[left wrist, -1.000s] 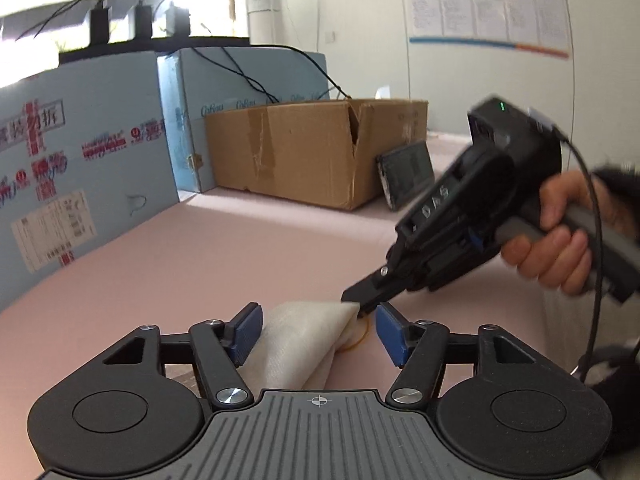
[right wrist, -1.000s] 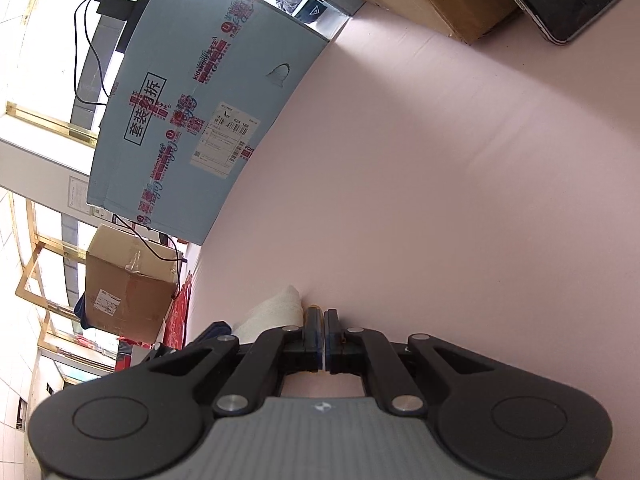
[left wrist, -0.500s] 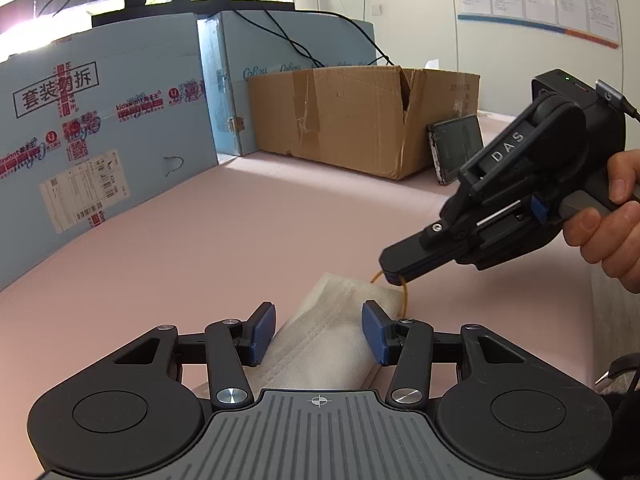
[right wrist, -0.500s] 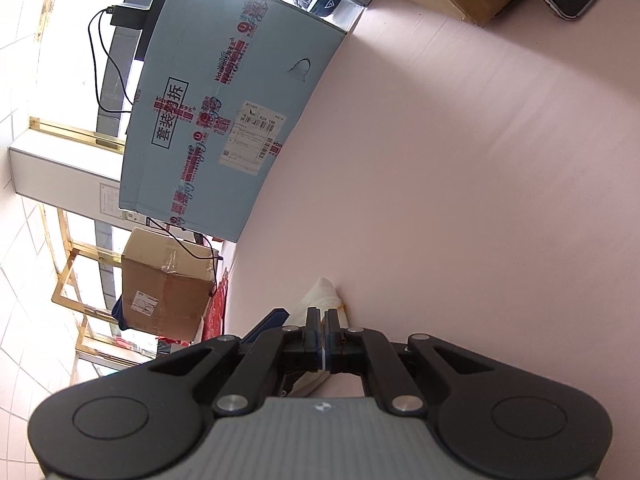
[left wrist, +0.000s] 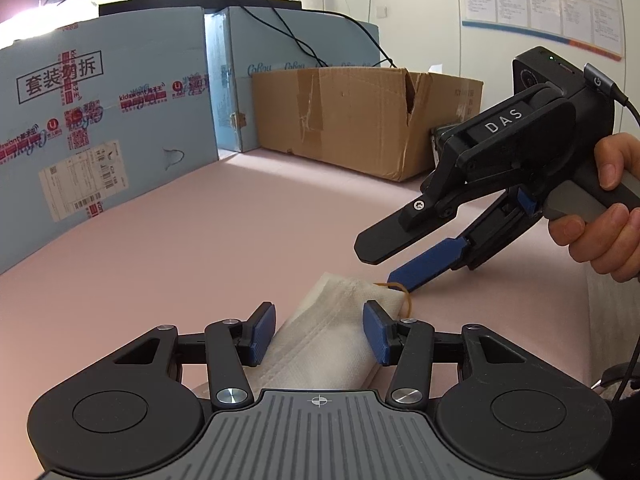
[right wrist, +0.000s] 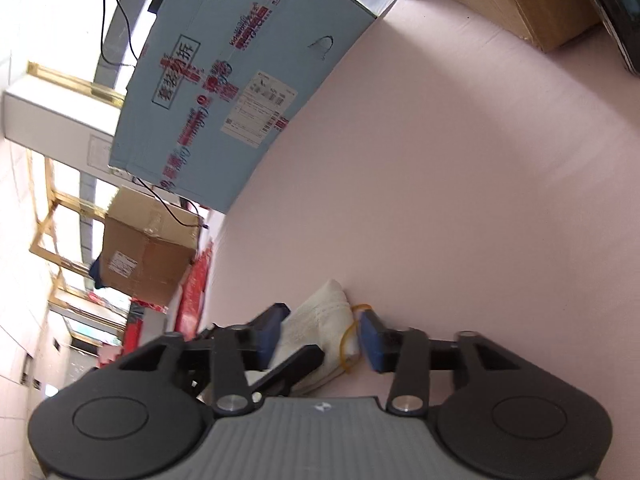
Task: Fold shopping bag
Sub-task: 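Stretch the band over the bundle end with the right gripper while the left gripper holds the bundle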
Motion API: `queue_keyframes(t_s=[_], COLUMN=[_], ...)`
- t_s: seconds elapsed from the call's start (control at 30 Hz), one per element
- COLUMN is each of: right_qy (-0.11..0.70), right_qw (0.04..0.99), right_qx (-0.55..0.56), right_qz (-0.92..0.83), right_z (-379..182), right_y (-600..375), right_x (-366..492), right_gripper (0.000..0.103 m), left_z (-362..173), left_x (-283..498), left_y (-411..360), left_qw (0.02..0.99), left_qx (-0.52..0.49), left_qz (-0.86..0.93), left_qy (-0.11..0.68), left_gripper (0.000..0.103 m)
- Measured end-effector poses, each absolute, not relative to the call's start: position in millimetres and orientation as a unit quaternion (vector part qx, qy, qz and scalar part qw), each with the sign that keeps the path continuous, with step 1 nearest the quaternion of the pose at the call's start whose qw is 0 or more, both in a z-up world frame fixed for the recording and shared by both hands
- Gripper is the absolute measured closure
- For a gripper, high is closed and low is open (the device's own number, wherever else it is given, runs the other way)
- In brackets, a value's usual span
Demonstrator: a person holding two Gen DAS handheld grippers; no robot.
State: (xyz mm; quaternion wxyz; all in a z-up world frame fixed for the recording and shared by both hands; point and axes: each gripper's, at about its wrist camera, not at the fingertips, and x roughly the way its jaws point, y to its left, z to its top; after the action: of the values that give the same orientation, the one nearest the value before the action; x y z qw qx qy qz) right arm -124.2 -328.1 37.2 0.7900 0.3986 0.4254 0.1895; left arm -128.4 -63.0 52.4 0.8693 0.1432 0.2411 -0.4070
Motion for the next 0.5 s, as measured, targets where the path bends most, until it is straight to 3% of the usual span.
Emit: queue_keyframes(t_s=[0.2, 0.5], right_qy=[0.442, 0.436], right_qw=[0.785, 0.785], right_qx=[0.394, 0.396], right_qz=[0.180, 0.189], right_z=[30.2, 24.1], right_y=[-329.1, -335.7], right_x=[-122.7, -137.2], right_gripper=[0.084, 0.094], left_z=[52.4, 52.1], left_x=[-127.4, -127.1], left_y=[-62.3, -63.8], left_qw=[0.869, 0.870], left_qx=[0.138, 0.137], left_qz=[-0.408, -0.406], left_qy=[0.244, 0.245], left_gripper=[0.055, 0.055])
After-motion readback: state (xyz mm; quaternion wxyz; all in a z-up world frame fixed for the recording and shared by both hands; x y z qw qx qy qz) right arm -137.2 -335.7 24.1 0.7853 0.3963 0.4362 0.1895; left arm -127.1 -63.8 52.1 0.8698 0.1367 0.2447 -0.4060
